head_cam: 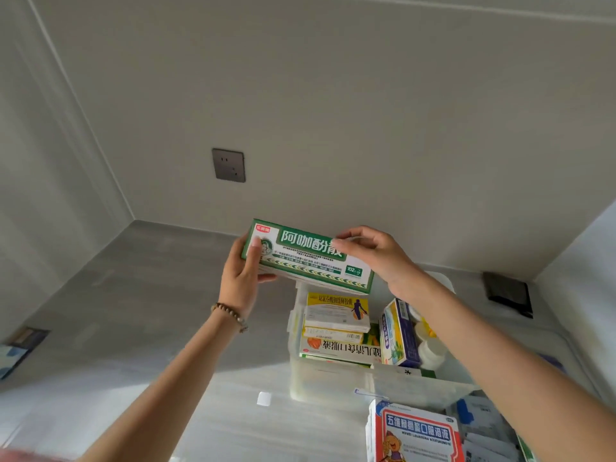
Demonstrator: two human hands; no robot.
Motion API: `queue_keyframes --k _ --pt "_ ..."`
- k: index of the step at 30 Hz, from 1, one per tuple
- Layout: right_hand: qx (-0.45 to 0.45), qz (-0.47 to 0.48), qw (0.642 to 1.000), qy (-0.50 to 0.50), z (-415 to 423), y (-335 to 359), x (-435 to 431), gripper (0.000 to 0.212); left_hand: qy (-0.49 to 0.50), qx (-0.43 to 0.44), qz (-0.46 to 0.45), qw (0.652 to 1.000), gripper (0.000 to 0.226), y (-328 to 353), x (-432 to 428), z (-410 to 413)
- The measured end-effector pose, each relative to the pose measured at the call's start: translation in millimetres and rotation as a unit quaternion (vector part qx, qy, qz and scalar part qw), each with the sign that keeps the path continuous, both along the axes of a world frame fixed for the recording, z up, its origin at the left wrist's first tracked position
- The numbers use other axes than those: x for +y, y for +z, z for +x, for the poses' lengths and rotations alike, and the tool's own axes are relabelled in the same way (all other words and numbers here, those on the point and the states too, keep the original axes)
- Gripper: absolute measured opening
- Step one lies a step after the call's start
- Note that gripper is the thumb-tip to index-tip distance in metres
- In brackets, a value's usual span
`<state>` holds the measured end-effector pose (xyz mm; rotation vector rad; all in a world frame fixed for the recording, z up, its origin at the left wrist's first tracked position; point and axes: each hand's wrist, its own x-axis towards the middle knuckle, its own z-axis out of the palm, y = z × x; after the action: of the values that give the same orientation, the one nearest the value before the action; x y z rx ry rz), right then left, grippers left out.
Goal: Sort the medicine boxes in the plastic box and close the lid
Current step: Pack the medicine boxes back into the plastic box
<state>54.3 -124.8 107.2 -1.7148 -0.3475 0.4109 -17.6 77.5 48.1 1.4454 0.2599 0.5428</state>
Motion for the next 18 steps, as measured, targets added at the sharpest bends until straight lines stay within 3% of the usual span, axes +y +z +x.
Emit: queue_keyframes --k 5,11,18 --pt "0.061 0.025 0.998 -0.002 -14.7 -3.3 78.6 0.042 0.057 0.003 -0.002 0.998 0.033 3.7 82.5 -11.9" --pt "0.157 0.064 0.984 -0.046 -40.1 -53.3 185.4 0.046 0.154 0.083 -0.03 0.984 0.033 -38.5 184.9 -31.8" --pt "0.198 0.022 0.97 -0.136 -59.9 -146.9 270.9 0.037 0.128 0.209 0.006 0.969 0.041 -117.2 253.2 -47.3"
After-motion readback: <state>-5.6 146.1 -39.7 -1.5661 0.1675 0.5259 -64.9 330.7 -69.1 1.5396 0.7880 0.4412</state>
